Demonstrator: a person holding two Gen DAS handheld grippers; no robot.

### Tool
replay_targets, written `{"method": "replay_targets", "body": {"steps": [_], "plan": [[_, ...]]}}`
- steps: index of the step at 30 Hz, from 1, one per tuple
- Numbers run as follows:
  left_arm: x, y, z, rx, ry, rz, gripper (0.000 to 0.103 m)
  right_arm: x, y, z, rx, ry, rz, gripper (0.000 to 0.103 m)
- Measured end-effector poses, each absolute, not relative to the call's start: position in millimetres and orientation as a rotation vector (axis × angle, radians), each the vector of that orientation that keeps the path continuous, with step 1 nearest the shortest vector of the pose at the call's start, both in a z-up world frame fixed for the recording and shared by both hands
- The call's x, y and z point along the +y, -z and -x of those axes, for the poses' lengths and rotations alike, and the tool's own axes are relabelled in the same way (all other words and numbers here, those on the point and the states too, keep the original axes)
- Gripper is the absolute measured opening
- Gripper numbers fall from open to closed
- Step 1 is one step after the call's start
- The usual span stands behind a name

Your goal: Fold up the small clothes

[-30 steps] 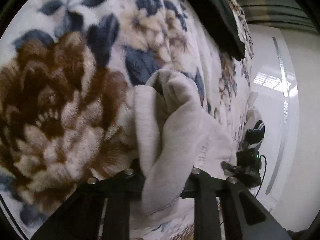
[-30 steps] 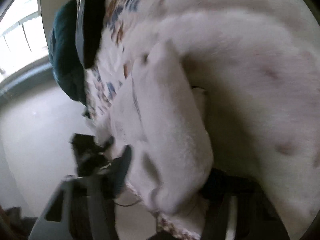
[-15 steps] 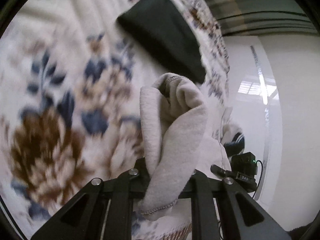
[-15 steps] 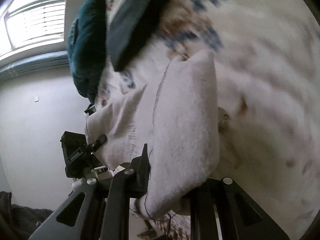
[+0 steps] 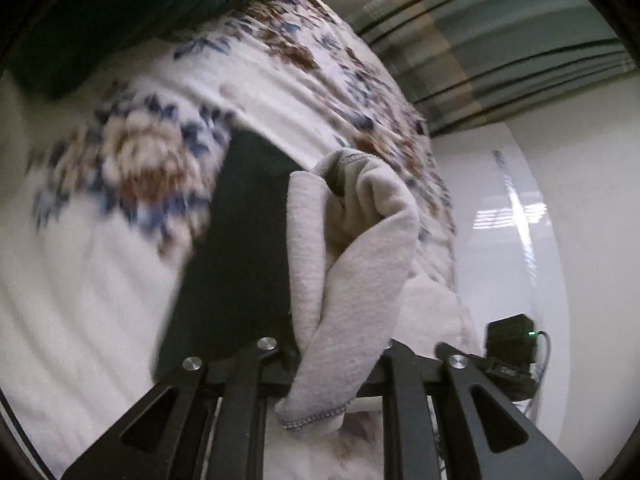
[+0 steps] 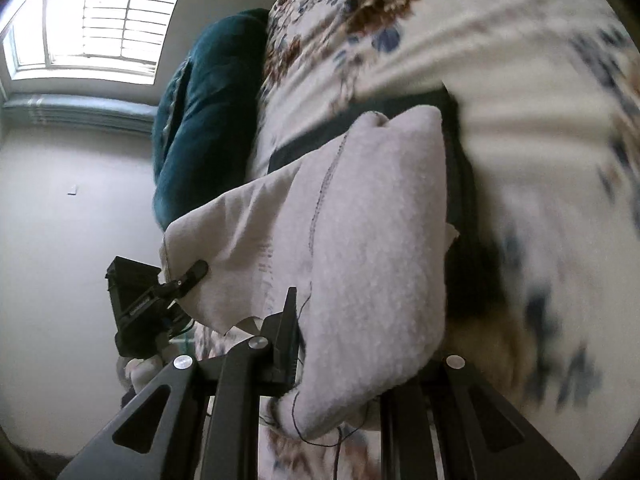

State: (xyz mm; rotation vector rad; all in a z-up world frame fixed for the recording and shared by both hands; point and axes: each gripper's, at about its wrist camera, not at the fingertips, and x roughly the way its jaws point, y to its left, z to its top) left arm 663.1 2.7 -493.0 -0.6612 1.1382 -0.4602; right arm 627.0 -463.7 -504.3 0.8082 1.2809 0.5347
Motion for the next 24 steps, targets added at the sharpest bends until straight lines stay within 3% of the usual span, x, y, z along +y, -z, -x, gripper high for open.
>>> {"method": "replay_targets", "body": {"steps": [4, 7, 8, 9, 10, 12, 14, 15, 18, 24], "plan": [[1, 531, -704, 1.24, 0.384, 0.543, 0.016, -453, 535, -690, 1.34, -0.467, -0.734, 0.02], [2, 541, -708, 1.265, 0.357, 0.498, 0.026, -443, 553, -711, 1.399, -0.413, -0.662, 0.027], [2, 540, -708, 1.254, 0.348, 0.471, 0.034, -440, 555, -715, 1.411, -0.395, -0.639, 0.031], [0, 537, -707, 1.243, 0.324, 0.432, 0.042, -439, 556, -715, 1.415, -0.381, -0.616, 0.042], [-2, 533, -707, 1.23, 0.305, 0.405, 0.056, -438, 554, -716, 1.421, -0.35, -0.577, 0.059], [-5, 527, -709, 1.172, 0.247, 0.334, 0.072, -439, 546, -703, 1.415, -0.26, -0.487, 0.075], [-8, 521, -704, 1.144, 0.181, 0.26, 0.098, -438, 536, -690, 1.394, -0.139, -0.356, 0.09], [-11, 519, -702, 1.141, 0.153, 0.226, 0.101, -435, 531, -683, 1.375, -0.076, -0.276, 0.102], [-22, 513, -691, 1.142, 0.075, 0.119, 0.103, -421, 519, -662, 1.311, 0.061, -0.093, 0.103], [-50, 487, -650, 1.137, 0.025, 0.009, 0.103, -388, 495, -628, 1.245, 0.182, 0.016, 0.103]]}}
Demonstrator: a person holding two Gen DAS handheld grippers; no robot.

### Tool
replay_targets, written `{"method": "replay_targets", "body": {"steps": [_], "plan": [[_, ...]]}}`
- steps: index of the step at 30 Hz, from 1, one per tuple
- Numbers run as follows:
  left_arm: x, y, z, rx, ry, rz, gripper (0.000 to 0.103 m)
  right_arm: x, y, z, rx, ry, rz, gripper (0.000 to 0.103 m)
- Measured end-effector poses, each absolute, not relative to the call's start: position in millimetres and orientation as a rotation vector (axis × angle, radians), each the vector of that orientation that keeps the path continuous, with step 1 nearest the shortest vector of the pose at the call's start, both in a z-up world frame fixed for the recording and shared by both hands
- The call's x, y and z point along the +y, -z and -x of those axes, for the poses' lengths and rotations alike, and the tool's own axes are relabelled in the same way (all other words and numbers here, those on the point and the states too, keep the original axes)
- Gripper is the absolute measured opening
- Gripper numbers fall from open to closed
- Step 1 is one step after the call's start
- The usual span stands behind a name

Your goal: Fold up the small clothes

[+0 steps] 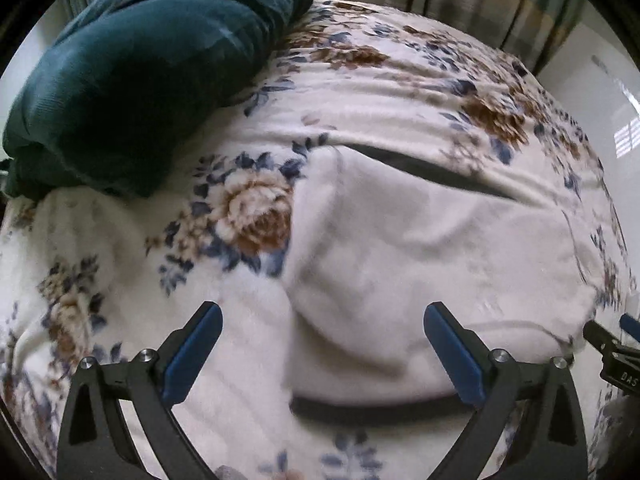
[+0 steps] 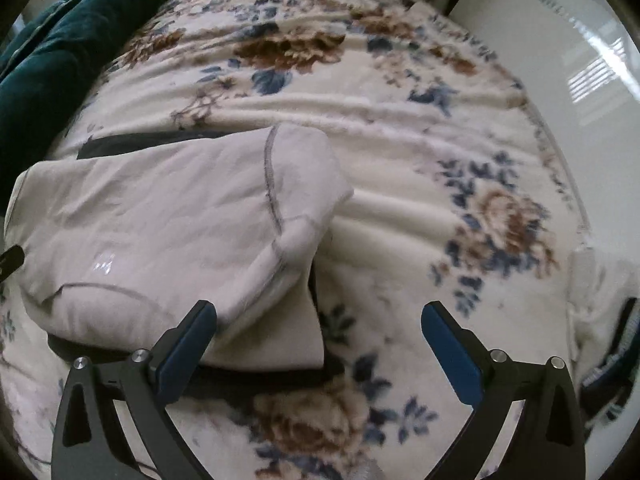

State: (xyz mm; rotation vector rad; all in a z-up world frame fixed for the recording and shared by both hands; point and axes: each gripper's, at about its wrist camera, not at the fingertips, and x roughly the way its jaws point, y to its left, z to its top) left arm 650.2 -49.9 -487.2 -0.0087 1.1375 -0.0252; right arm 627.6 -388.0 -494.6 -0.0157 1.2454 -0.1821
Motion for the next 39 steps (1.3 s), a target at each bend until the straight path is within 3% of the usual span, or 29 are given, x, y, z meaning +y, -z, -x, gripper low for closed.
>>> {"method": "replay_targets", "body": {"steps": [9, 27, 39], "plan": [[-85, 384, -570, 1.042, 0.027, -0.048, 0.103, -358, 385, -554, 1.132, 0.261, 0.054, 0.103], [-105, 148, -386, 0.824, 0.067, -0.023, 0.103, -343, 95, -351, 0.841, 0.248, 0.074, 0.103], [-109, 77, -298, 0.772, 0.087, -0.018, 0.103, -341, -13, -241, 0.722, 0.21, 0.066, 0.103]]}}
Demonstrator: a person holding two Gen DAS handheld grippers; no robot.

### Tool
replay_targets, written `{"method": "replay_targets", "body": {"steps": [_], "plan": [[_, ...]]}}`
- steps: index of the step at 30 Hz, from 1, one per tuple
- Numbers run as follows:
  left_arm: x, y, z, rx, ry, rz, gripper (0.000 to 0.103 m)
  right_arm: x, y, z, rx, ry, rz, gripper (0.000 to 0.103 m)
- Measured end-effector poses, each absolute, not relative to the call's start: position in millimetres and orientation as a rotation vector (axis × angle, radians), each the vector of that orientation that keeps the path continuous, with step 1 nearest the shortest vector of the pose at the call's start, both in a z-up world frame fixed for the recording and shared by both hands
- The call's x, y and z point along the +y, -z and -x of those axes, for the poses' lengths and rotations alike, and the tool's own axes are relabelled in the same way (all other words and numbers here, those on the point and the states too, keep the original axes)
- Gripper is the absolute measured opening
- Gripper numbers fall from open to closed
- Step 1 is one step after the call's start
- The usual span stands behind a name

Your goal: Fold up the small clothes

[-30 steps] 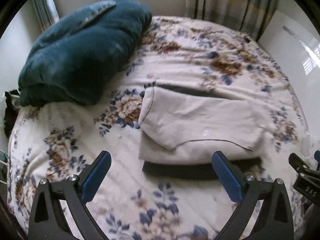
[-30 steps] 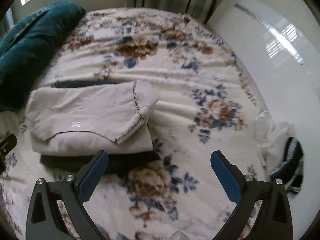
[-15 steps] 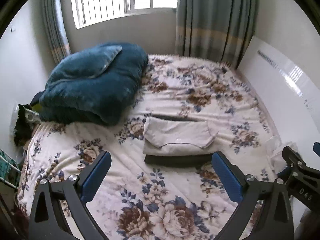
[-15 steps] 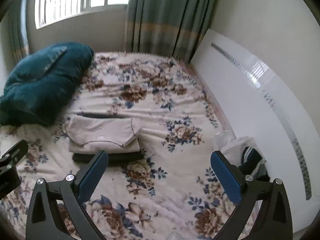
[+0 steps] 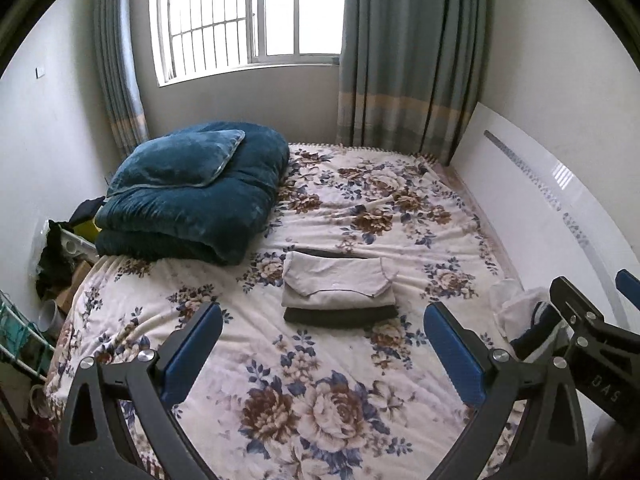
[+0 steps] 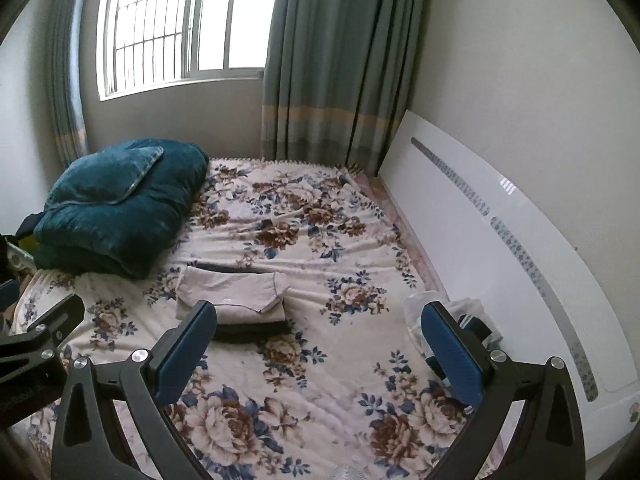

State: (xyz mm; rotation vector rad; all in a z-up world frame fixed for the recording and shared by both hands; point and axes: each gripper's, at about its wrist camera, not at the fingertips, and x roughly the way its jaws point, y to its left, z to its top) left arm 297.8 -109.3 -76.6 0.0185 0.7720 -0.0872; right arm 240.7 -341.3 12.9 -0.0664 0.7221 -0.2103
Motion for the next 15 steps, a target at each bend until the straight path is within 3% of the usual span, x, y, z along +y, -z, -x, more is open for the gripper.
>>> {"method": "replay_targets", "body": {"steps": [15], "plan": [[-100, 50, -251, 0.736, 0.055, -0.013, 0.103, -340, -54, -183, 0.673, 0.166, 0.06, 0.103]]}}
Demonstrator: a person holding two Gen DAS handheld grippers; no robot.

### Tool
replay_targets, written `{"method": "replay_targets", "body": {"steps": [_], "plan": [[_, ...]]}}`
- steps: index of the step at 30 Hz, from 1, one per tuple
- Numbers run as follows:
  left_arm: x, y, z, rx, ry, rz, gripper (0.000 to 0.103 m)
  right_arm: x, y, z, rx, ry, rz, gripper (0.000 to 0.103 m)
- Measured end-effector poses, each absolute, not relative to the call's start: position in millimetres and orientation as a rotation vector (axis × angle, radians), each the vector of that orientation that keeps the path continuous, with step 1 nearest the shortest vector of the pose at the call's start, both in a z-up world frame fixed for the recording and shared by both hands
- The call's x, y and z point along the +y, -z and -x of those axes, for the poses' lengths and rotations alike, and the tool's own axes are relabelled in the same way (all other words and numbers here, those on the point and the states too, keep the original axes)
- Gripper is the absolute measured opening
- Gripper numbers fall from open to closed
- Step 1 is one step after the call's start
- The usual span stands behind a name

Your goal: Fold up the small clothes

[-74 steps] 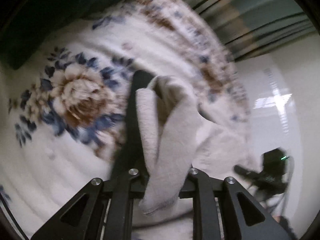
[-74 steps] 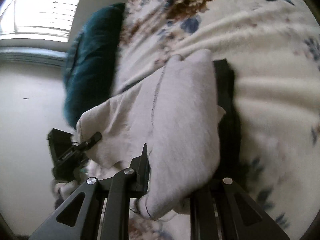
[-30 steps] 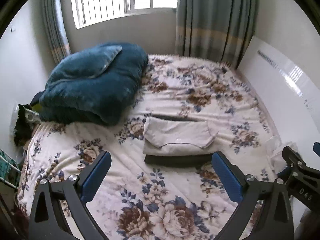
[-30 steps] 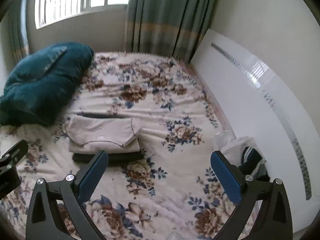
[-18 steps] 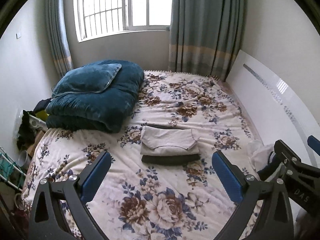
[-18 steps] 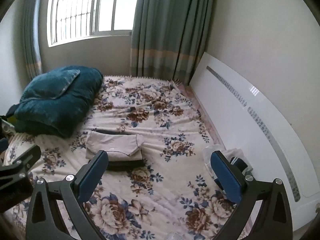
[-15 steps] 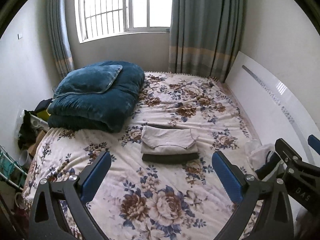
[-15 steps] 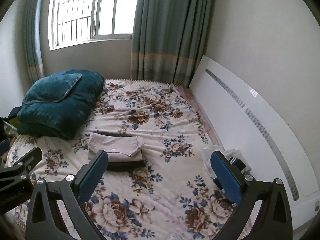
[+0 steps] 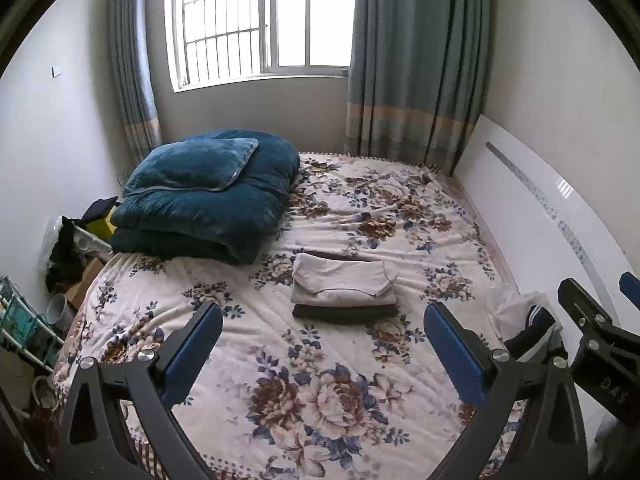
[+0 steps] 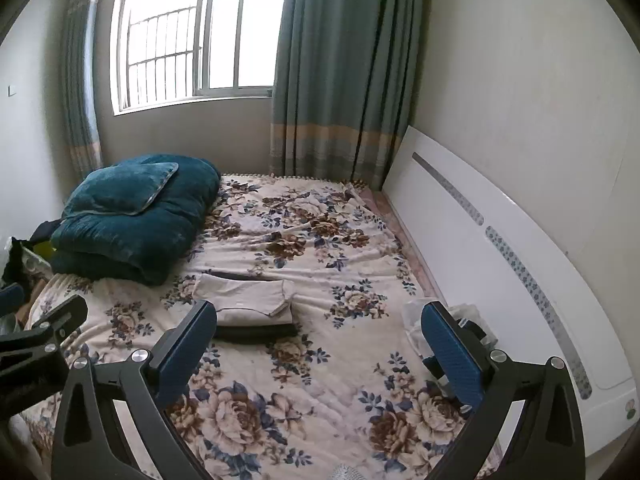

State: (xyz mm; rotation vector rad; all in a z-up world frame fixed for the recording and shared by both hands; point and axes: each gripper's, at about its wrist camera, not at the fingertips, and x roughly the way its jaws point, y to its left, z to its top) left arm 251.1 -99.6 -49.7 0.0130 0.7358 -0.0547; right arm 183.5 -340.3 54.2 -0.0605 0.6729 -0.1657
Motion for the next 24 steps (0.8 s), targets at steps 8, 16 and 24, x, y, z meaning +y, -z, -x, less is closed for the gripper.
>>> {"method": "replay_targets", "body": {"steps": [8, 16, 24], "plan": [[-95, 43, -243, 0.72, 0.033, -0.01, 0.103, -341, -61, -175, 0.658, 0.151, 0.057, 0.103], [-94, 40, -239, 0.707, 0.016, -0.012, 0.103, -342, -67, -179, 0.663, 0.138, 0.044, 0.103], [-95, 39, -238, 0.704, 0.013, -0.014, 0.103, -343, -67, -180, 0.666, 0.126, 0.034, 0.103]]}}
